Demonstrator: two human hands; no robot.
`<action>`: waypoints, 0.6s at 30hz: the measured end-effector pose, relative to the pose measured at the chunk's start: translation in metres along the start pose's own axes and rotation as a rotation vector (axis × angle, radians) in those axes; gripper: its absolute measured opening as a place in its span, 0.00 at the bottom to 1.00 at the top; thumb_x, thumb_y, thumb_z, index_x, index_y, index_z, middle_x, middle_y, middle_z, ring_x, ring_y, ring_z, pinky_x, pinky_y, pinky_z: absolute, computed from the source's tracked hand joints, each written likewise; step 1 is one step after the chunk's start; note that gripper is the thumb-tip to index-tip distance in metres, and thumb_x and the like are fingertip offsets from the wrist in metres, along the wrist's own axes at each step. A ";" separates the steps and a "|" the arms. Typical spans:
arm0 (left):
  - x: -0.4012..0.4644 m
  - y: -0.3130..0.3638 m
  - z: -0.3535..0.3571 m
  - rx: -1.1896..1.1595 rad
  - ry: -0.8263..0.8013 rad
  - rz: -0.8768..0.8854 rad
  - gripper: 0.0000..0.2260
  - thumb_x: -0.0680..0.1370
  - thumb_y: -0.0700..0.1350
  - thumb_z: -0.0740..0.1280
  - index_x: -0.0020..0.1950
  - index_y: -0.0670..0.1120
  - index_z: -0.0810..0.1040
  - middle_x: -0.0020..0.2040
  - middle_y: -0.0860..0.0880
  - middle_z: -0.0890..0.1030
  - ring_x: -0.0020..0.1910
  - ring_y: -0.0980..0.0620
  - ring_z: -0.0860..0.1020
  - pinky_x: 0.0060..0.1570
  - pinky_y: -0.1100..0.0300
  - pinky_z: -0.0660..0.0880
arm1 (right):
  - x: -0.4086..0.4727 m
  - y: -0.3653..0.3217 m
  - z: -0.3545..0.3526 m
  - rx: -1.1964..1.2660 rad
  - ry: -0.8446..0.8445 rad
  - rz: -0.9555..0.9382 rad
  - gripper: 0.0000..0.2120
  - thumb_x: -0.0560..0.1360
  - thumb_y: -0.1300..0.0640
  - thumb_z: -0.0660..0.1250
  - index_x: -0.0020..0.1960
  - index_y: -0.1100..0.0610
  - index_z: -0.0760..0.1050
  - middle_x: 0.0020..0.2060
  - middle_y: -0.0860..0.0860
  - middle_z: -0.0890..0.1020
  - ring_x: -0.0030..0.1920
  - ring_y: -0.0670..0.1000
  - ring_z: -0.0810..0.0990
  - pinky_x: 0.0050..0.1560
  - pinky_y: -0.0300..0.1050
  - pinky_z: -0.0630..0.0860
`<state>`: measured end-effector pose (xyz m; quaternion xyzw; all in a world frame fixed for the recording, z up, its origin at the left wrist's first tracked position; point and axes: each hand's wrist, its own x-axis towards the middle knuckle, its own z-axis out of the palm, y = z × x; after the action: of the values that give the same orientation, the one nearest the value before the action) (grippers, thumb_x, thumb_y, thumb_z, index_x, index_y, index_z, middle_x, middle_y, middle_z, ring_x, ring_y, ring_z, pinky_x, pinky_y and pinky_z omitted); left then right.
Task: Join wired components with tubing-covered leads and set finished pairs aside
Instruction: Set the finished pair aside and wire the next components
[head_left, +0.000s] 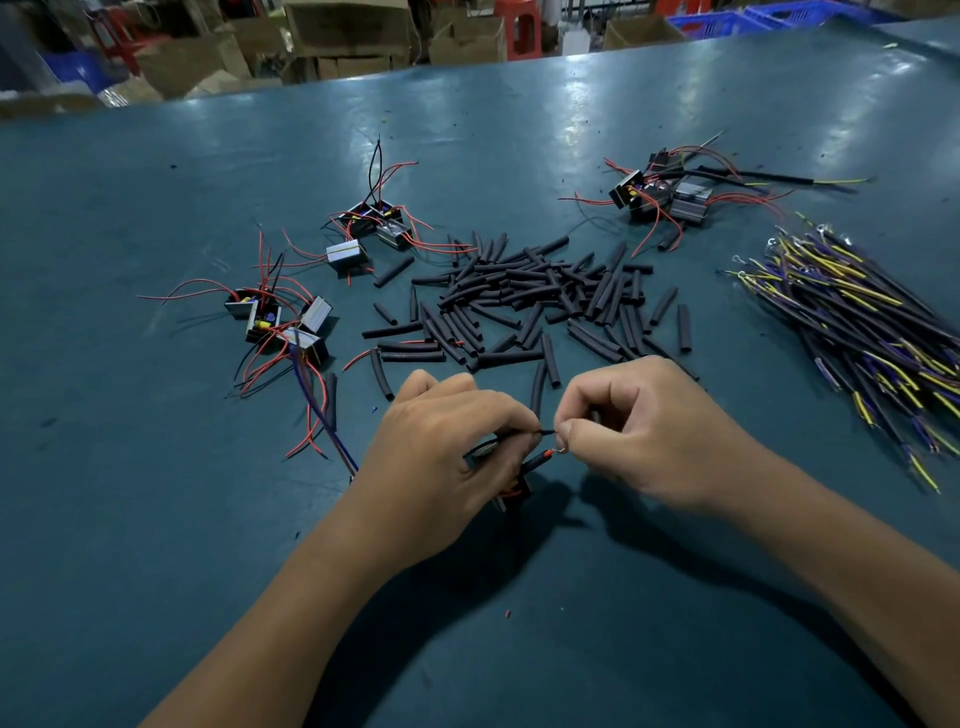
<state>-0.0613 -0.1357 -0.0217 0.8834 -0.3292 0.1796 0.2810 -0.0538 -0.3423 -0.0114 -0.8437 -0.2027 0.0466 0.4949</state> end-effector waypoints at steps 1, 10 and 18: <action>0.000 0.000 0.000 -0.019 -0.005 -0.014 0.06 0.79 0.48 0.66 0.46 0.49 0.81 0.38 0.60 0.78 0.37 0.57 0.72 0.42 0.56 0.64 | 0.000 0.002 0.000 -0.086 0.032 -0.082 0.08 0.70 0.58 0.67 0.33 0.52 0.77 0.22 0.44 0.73 0.22 0.43 0.67 0.25 0.34 0.64; -0.001 0.003 -0.003 -0.164 -0.041 -0.156 0.03 0.78 0.51 0.68 0.47 0.55 0.81 0.39 0.63 0.77 0.41 0.62 0.71 0.45 0.69 0.62 | 0.001 0.004 -0.008 -0.321 0.108 -0.357 0.04 0.71 0.62 0.70 0.37 0.57 0.80 0.28 0.45 0.77 0.28 0.45 0.73 0.30 0.36 0.69; 0.001 0.005 0.000 -0.029 0.003 -0.038 0.07 0.79 0.49 0.65 0.46 0.50 0.80 0.39 0.61 0.76 0.37 0.57 0.71 0.43 0.54 0.66 | 0.004 -0.002 -0.006 0.705 -0.206 0.631 0.13 0.75 0.60 0.62 0.33 0.56 0.78 0.28 0.50 0.71 0.25 0.46 0.66 0.20 0.35 0.61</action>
<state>-0.0639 -0.1397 -0.0195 0.8850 -0.3147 0.1708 0.2976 -0.0493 -0.3448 -0.0065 -0.6360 0.0431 0.3436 0.6897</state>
